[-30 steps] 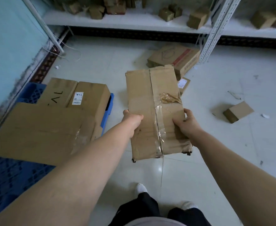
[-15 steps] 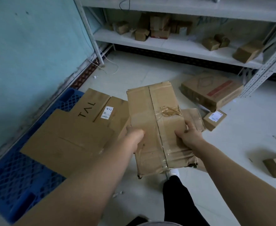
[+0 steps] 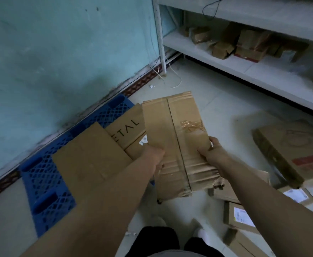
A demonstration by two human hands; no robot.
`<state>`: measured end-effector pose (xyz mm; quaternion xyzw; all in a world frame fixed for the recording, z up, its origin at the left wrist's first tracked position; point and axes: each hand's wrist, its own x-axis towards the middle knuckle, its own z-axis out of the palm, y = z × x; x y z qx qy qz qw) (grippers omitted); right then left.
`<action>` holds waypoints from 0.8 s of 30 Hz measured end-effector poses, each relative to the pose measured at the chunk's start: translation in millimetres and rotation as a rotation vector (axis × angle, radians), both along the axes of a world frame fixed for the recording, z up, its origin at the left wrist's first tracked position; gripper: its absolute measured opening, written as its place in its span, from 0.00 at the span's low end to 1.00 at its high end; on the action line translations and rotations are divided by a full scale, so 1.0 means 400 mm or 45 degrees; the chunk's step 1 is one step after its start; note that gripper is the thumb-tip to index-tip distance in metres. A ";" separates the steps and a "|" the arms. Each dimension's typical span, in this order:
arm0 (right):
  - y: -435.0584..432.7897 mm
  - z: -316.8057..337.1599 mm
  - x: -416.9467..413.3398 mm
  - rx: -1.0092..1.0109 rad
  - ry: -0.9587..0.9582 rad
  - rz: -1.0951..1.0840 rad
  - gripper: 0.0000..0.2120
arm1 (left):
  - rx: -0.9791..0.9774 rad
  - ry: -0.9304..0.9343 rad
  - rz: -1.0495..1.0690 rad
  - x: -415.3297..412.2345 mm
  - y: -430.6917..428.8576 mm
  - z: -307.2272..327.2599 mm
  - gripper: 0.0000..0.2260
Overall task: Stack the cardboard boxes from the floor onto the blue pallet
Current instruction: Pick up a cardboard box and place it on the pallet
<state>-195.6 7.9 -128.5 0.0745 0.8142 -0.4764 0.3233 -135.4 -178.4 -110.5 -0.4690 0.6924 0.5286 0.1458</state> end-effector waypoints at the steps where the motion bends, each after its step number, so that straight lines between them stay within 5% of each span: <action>1: -0.029 0.001 -0.031 0.015 0.013 0.040 0.26 | 0.030 0.010 0.034 -0.008 -0.016 0.024 0.21; 4: -0.120 -0.010 -0.111 0.029 0.023 0.108 0.27 | 0.108 -0.013 0.210 -0.046 -0.096 0.036 0.05; 6: -0.184 -0.023 -0.150 0.029 0.013 0.146 0.27 | 0.100 -0.039 0.175 -0.071 -0.152 0.035 0.05; 11: -0.340 -0.055 -0.242 0.045 -0.034 0.168 0.26 | 0.068 0.021 0.225 -0.159 -0.319 -0.027 0.30; 15: -0.440 -0.081 -0.304 0.052 -0.074 0.139 0.27 | 0.289 -0.001 0.325 -0.228 -0.427 -0.056 0.26; 24: -0.641 -0.139 -0.503 0.157 -0.025 0.406 0.27 | 0.301 -0.023 0.591 -0.328 -0.576 -0.161 0.27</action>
